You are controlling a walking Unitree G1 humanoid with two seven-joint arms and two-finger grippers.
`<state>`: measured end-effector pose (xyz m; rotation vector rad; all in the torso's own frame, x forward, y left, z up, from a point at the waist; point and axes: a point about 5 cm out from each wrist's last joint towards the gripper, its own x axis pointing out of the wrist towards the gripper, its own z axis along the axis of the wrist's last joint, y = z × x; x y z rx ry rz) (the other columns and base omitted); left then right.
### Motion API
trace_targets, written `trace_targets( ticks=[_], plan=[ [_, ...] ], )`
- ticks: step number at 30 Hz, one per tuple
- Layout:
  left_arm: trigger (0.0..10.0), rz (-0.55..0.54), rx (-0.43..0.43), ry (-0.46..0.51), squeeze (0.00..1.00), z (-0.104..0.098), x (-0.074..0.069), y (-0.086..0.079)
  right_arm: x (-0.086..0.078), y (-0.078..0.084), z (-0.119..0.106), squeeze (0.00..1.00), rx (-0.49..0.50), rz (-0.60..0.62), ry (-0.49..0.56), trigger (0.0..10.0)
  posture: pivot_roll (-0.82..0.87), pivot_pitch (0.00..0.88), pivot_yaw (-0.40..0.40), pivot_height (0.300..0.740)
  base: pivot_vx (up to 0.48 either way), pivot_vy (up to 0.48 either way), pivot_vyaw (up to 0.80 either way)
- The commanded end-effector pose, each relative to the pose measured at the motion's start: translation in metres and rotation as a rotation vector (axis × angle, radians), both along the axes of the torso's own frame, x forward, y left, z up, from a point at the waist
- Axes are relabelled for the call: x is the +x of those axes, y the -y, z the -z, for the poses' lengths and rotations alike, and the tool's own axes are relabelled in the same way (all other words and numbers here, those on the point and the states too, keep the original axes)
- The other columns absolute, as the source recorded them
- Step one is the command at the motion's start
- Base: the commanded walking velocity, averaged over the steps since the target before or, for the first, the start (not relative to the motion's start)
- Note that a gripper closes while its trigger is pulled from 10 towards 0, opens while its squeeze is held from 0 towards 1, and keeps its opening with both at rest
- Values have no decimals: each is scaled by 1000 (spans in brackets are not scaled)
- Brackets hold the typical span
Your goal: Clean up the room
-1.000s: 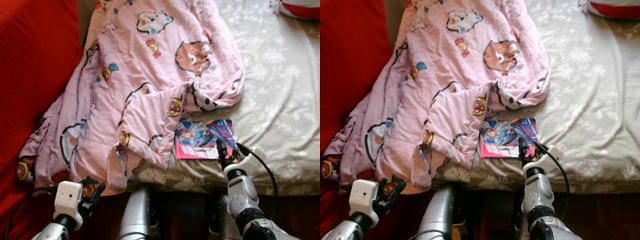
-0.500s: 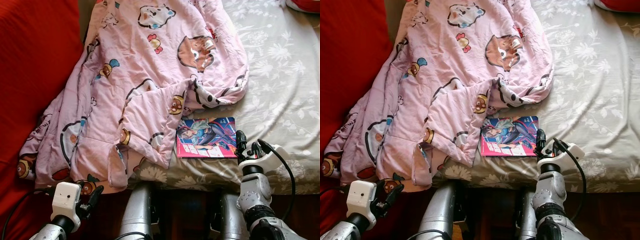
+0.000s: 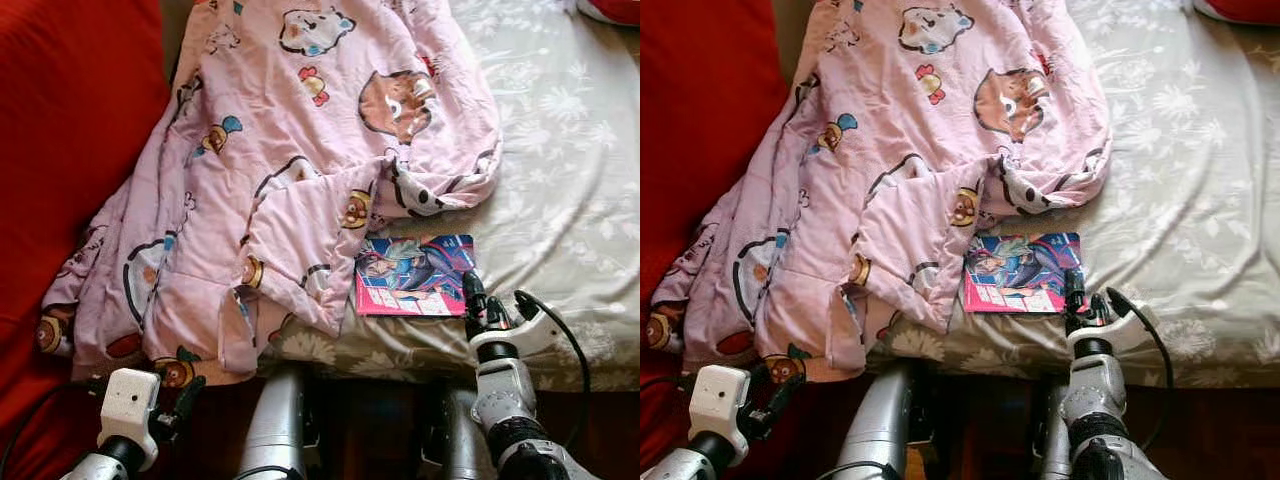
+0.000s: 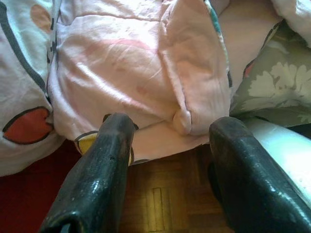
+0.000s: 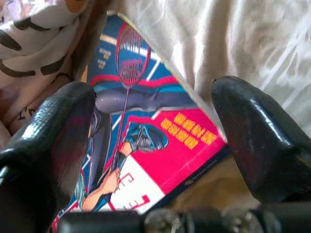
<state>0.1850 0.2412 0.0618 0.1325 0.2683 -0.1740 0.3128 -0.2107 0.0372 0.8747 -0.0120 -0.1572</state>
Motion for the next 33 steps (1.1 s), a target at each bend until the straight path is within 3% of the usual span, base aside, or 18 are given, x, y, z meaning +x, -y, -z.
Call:
trace_targets(
  ticks=[1,13,28,33],
  plan=[
    [10000,-27,14,-47,0,4,-10,-11,-11,-7,16,0,35,-17,-57,10000,279,392,208,606,0,0,0],
    [10000,-26,28,-64,0,1,-19,-15,-20,-11,28,0,77,-62,-95,10000,303,406,225,606,0,0,0],
    [10000,-12,43,-85,0,-1,-28,-15,-39,-10,47,0,253,-37,-125,10000,330,421,244,606,0,0,0],
    [10000,-12,46,-89,0,-1,-29,-16,-33,-24,42,0,292,-106,-72,10000,329,421,243,606,0,0,0]
  ],
)
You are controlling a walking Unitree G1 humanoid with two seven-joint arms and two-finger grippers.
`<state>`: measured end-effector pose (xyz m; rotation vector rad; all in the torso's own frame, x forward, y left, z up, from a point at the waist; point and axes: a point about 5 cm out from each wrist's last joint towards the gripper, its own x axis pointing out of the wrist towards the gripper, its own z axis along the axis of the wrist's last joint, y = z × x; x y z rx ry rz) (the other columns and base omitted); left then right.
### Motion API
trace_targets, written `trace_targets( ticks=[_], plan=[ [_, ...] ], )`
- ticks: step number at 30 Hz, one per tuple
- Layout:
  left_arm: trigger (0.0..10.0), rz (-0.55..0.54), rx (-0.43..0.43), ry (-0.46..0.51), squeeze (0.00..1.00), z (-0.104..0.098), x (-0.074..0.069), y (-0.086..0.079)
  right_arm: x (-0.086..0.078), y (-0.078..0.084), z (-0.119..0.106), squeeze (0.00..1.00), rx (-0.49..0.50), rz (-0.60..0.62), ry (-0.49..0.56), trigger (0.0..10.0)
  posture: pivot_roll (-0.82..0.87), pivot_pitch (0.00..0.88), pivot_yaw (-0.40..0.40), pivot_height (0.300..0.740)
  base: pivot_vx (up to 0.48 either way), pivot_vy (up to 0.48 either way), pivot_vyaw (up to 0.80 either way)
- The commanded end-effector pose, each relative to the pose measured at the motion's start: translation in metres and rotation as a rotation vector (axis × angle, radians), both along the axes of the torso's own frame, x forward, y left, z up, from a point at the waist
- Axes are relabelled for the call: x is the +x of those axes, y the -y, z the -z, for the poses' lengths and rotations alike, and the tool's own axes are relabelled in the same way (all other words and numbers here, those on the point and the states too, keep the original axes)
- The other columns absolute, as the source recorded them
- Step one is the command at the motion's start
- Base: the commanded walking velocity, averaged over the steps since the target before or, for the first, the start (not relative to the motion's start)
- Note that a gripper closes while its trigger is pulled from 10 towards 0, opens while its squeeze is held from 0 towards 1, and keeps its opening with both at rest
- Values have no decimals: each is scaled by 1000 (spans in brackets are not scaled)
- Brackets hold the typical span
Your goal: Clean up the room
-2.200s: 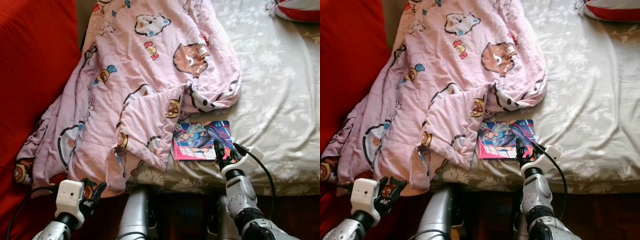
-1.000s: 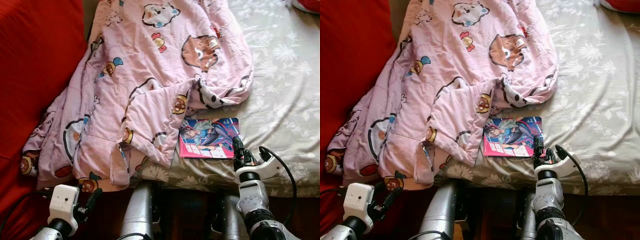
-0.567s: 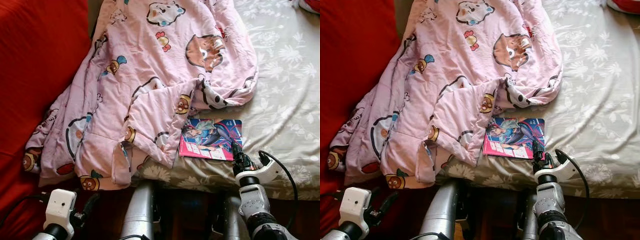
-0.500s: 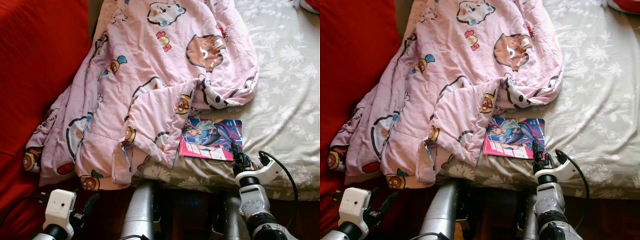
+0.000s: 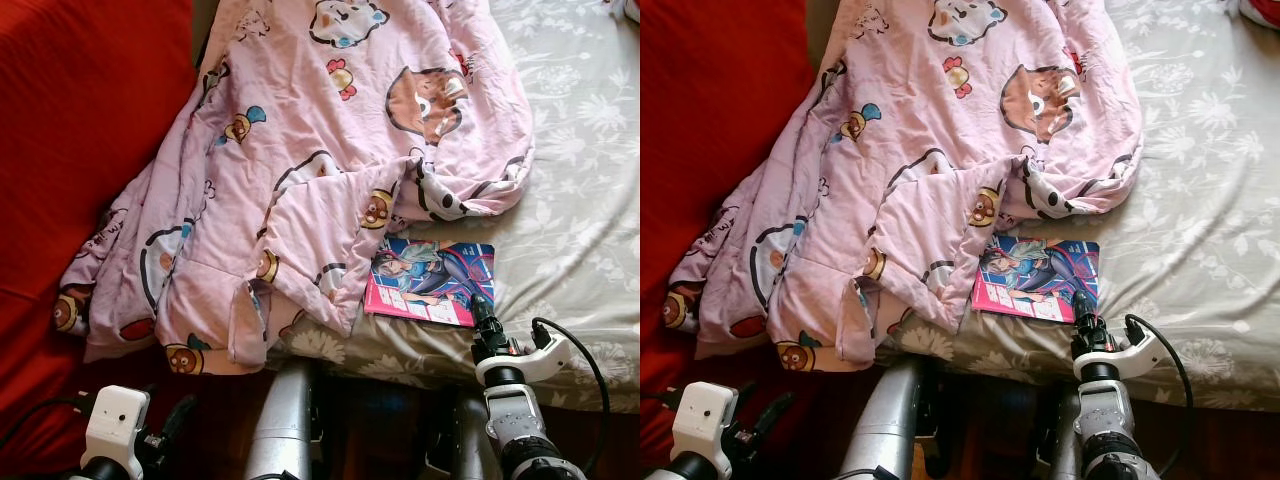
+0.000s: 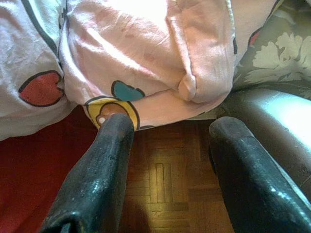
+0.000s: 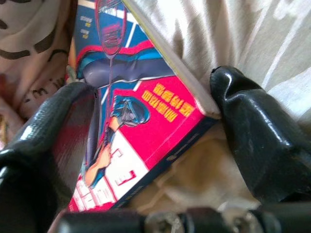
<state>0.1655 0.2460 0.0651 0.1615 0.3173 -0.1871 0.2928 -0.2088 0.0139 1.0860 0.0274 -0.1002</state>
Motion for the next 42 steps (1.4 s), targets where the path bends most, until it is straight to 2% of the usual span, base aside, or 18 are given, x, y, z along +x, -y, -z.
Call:
trace_targets(
  ticks=[1,3,6,11,12,13,33,42],
  plan=[
    [10000,-25,16,-41,0,3,-9,-11,-9,-27,15,0,93,-80,-45,10000,327,418,242,606,0,0,0],
    [10000,-24,16,-41,0,3,-9,-11,-8,-29,14,0,98,-88,-38,10000,327,418,241,606,0,0,0],
    [10000,-21,17,-41,0,3,-8,-9,-5,-40,12,0,81,-155,-27,10000,328,416,239,606,0,0,0],
    [10000,-21,17,-39,0,3,-7,-8,-5,-39,12,0,84,-151,-26,10000,328,415,237,606,0,0,0],
    [10000,-16,20,-40,0,3,-8,-8,-5,-38,12,0,76,-144,-31,3333,328,415,236,606,0,0,0],
    [10000,-12,22,-41,0,4,-8,-7,-5,-37,13,0,78,-142,-32,0,328,415,237,606,0,0,0],
    [10000,12,32,-41,0,4,-7,-5,-4,-40,12,0,97,-130,-34,0,326,404,243,606,0,0,0],
    [10000,22,29,-36,0,5,-3,-2,-4,-36,12,0,102,-113,-32,0,321,398,239,606,0,0,0]
  ],
)
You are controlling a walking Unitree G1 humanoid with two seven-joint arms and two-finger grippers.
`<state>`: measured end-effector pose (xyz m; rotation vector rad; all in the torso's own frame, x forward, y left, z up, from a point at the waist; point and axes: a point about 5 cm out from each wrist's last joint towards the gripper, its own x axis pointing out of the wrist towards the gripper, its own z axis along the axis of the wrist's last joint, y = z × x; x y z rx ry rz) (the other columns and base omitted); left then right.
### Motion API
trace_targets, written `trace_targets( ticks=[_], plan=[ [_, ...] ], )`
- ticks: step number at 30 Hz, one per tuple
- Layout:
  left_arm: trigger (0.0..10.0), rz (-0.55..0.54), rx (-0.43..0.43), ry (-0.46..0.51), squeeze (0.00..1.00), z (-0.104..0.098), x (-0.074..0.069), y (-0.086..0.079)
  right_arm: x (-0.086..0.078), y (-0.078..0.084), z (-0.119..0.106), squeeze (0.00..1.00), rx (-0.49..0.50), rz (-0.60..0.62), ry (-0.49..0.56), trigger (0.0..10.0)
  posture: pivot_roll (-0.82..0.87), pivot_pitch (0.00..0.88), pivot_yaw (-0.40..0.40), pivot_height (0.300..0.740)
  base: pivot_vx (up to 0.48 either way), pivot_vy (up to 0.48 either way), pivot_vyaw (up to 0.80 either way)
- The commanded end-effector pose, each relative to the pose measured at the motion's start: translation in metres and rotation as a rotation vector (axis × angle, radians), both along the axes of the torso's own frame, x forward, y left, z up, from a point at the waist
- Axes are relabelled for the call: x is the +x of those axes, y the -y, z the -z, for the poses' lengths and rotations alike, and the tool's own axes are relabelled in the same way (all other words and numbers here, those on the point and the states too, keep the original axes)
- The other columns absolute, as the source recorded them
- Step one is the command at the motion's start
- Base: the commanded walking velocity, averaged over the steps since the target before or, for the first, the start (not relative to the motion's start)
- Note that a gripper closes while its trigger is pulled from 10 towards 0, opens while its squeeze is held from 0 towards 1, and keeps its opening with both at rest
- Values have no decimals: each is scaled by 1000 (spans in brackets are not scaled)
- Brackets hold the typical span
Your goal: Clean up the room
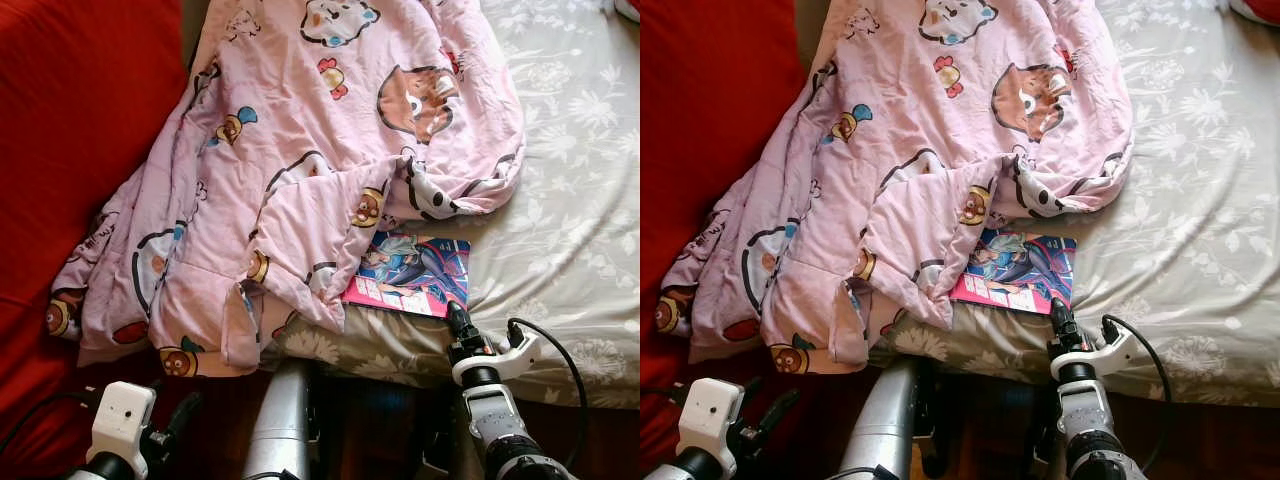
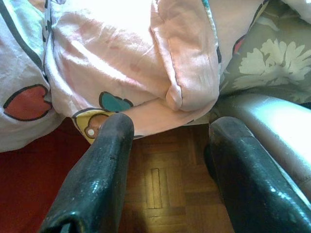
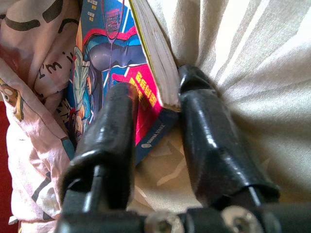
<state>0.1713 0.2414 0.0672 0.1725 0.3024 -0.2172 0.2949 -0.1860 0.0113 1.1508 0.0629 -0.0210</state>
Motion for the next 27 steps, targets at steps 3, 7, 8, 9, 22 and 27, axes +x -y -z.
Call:
trace_targets(
  ticks=[3,7,8,9,22,27],
  plan=[
    [10000,-11,24,-50,0,9,-7,-7,-6,-12,9,0,34,-23,-48,0,318,390,236,606,0,0,0],
    [10000,-11,25,-49,0,10,-5,-7,-4,-12,8,0,33,-17,-48,0,315,381,232,606,0,0,0],
    [10000,-11,25,-48,0,10,-4,-6,-4,-12,7,0,32,-16,-48,0,314,379,232,606,0,0,0],
    [10000,-11,25,-45,0,10,-2,-6,-2,-12,6,0,33,-11,-43,0,310,372,230,606,0,0,0],
    [10000,-11,21,-30,0,18,14,-3,6,-4,-4,0,-23,39,-28,0,255,309,204,606,0,0,0],
    [10000,-49,-16,-3,0,26,33,2,22,7,-30,0,-184,119,67,0,179,248,164,606,0,0,0]
  ],
)
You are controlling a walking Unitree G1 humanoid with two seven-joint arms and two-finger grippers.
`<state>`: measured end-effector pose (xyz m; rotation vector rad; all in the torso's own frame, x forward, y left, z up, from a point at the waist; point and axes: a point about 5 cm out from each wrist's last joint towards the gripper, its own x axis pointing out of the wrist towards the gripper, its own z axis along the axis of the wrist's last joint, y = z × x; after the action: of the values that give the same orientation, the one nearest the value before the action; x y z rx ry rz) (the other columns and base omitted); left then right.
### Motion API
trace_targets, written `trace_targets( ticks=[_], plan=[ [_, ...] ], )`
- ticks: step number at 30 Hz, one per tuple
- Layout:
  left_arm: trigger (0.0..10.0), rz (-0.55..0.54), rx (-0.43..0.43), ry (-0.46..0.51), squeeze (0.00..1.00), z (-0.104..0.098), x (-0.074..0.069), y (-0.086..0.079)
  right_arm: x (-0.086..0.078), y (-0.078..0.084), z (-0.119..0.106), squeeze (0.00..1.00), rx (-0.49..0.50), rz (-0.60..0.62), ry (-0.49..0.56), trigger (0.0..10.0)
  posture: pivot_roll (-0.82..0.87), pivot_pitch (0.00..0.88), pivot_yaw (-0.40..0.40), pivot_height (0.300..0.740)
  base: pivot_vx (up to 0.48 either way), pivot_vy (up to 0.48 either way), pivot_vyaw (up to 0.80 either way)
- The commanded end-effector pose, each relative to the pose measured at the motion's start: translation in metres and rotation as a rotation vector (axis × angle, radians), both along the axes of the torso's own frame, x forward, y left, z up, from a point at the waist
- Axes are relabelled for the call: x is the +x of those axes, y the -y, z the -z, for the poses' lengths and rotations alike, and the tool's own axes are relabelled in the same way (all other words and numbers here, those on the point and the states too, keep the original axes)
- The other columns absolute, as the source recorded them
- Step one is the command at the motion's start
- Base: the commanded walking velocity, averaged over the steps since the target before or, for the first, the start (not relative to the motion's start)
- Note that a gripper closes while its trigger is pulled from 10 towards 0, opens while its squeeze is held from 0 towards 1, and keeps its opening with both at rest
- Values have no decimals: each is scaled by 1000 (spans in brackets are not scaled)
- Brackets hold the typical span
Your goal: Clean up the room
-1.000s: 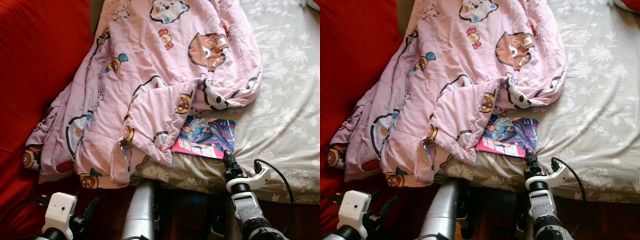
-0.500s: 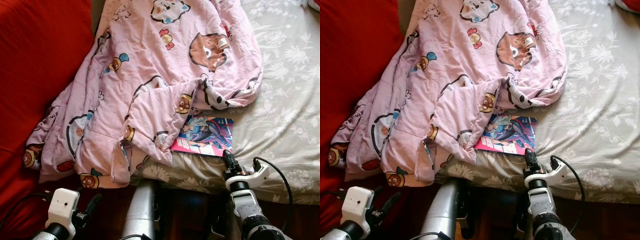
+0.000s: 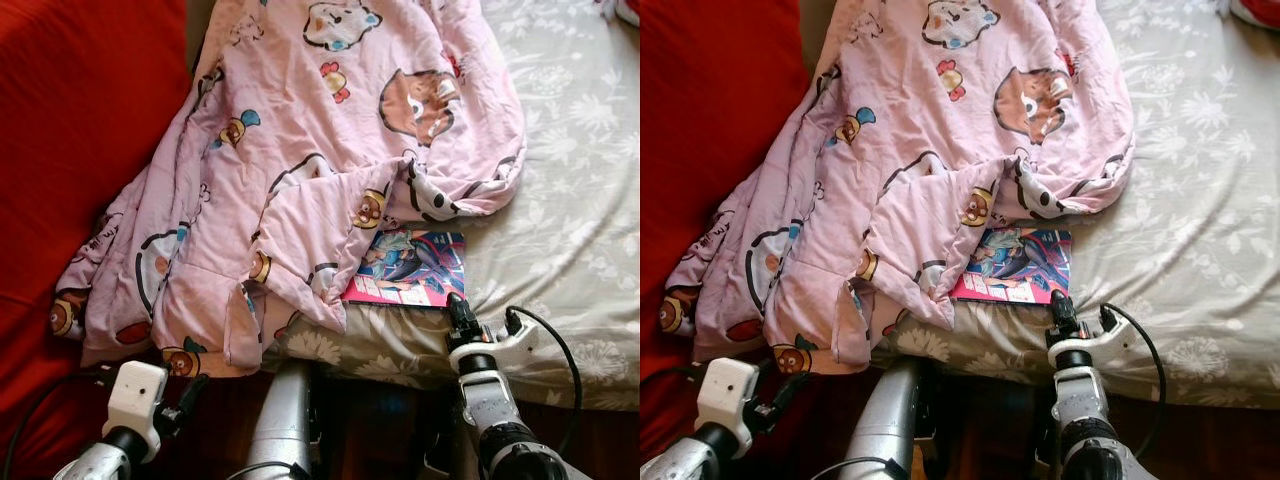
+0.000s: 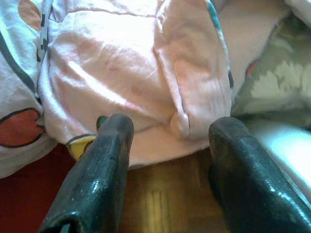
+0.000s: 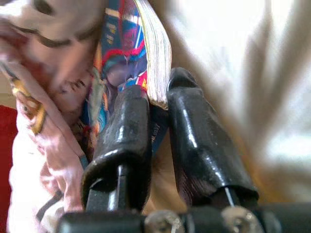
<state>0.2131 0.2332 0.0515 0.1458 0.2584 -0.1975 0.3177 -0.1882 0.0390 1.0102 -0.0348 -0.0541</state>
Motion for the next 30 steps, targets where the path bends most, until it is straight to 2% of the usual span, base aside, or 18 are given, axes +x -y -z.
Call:
trace_targets(
  ticks=[1,4,5,9,10,13,15,16,17,18,19,24,26,30],
  plan=[
    [10000,-32,3,-38,0,12,-3,-4,1,9,-8,0,-66,79,27,0,171,242,160,606,0,0,0],
    [10000,-43,-19,-20,0,15,9,3,2,15,-21,0,-133,120,81,0,135,207,133,606,0,0,0],
    [10000,-53,-33,-11,0,16,13,5,-2,19,-26,0,-149,158,101,0,118,187,114,606,0,0,0],
    [10000,-63,-46,-5,0,20,19,10,-12,22,-30,0,-200,183,109,0,99,156,90,606,0,0,0],
    [10000,-78,-54,4,0,22,22,10,-22,19,-31,0,-268,173,109,0,88,142,80,606,0,0,0],
    [10000,-113,-78,15,0,25,28,10,-33,10,-28,0,-309,130,80,0,63,88,55,606,0,0,0],
    [10000,-139,-98,20,0,26,33,10,-35,5,-34,0,-370,91,83,0,53,69,47,606,0,0,0],
    [10000,-155,-112,22,0,27,37,9,-33,4,-40,0,-423,69,85,353,39,52,40,606,0,0,0],
    [10000,-155,-112,22,0,27,37,9,-33,4,-40,0,-423,69,85,353,39,52,40,606,0,0,0],
    [10000,-164,-122,21,0,27,39,9,-32,4,-43,0,-452,58,94,4118,32,47,38,606,0,0,0],
    [10000,-183,-143,17,0,29,44,11,-28,5,-47,0,-476,33,92,10000,12,27,33,606,0,0,0],
    [10000,-196,-173,5,0,33,53,18,-22,6,-55,0,-572,-25,101,10000,-1,0,19,606,0,0,0],
    [10000,-207,-188,1,0,35,56,21,-19,7,-61,0,-669,-31,90,10000,-7,3,12,615,0,0,0],
    [10000,-242,-219,-21,0,41,59,23,-13,11,-69,0,-673,9,83,10000,-16,0,-4,630,0,0,0]
  ],
)
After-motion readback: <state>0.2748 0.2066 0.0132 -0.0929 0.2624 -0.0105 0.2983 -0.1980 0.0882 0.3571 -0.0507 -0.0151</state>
